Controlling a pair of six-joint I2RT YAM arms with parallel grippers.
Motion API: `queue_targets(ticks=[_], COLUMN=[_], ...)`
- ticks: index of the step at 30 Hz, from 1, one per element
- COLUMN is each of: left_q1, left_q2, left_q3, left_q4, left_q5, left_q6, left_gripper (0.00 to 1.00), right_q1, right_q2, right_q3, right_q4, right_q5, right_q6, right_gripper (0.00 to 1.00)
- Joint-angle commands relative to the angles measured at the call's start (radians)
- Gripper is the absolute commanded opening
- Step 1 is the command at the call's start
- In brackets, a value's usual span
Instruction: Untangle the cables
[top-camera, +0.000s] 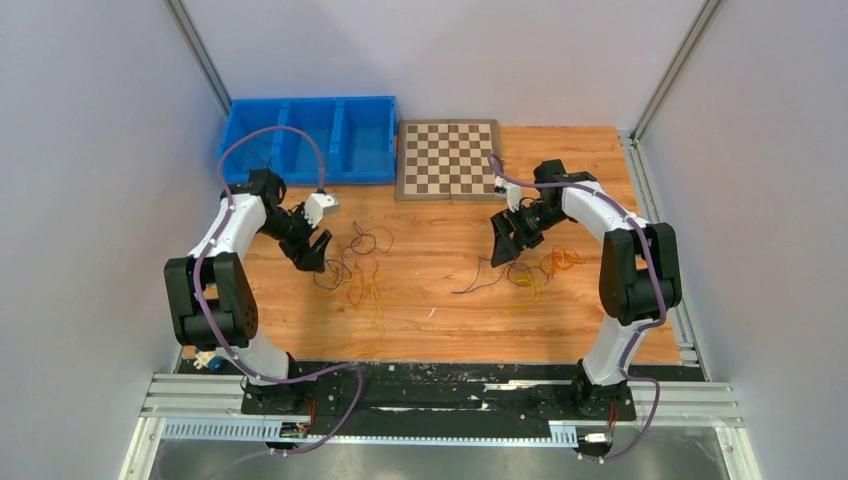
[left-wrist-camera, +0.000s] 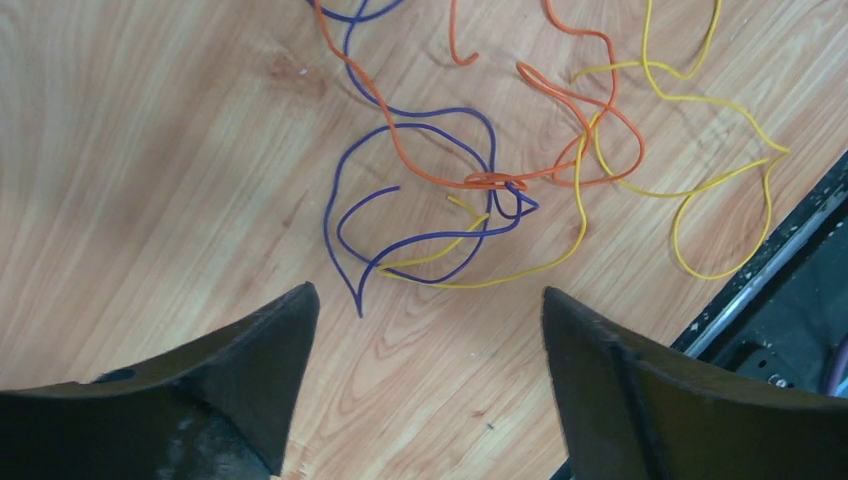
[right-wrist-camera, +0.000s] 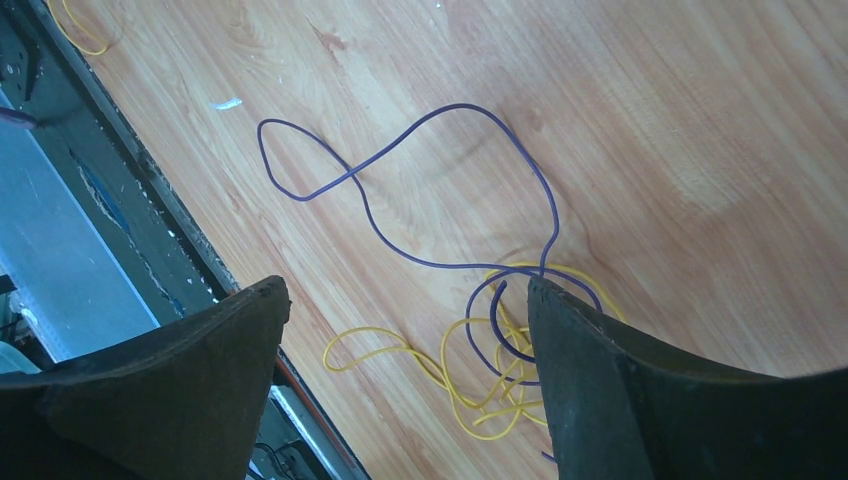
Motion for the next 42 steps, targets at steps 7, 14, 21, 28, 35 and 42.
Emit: queue_targets(ticks=[7,14,21,28,35,42], left_q1=[-0.084,-0.163,-0.385,-0.619,-0.727,-0.784], left_q2=[-0.092,-0.196,-0.29,-0.242,-0.161,-0.123], left_q3=[-0.143,-0.108,-0.172,-0.305,-0.398,-0.485], left_q4=[0.121,0.041,0.063,0.164,0.341,0.552], left_q5=[-0.107,-0.085,-0.074,-0.137,-0.254,-0.316], left_q6=[0.004,0.041,0.064,0.129,0.195,0.19], left_gripper=[0.72,0.73,0.85,0.94,0.98,0.88], right_q1=[0.019,0.023,0.029,0.03,0.03,0.03], right_q2=[-0.046,-0.077,-0.09,-0.109,-0.122,-0.13], right_q3=[-0.051,-0.098,-0.119,-0.132,-0.162,-0.166], right_q4=[0.101,0.127,0.134,0.129,0.126,0.125], right_q5=[-0.07,-0.082,-0.086,-0.064,-0.065,-0.044], right_q6=[0.026,0.024,0.025,0.024,0.027,0.026], right_gripper=[0.86,0.86,0.86,0.86,0.86,0.86])
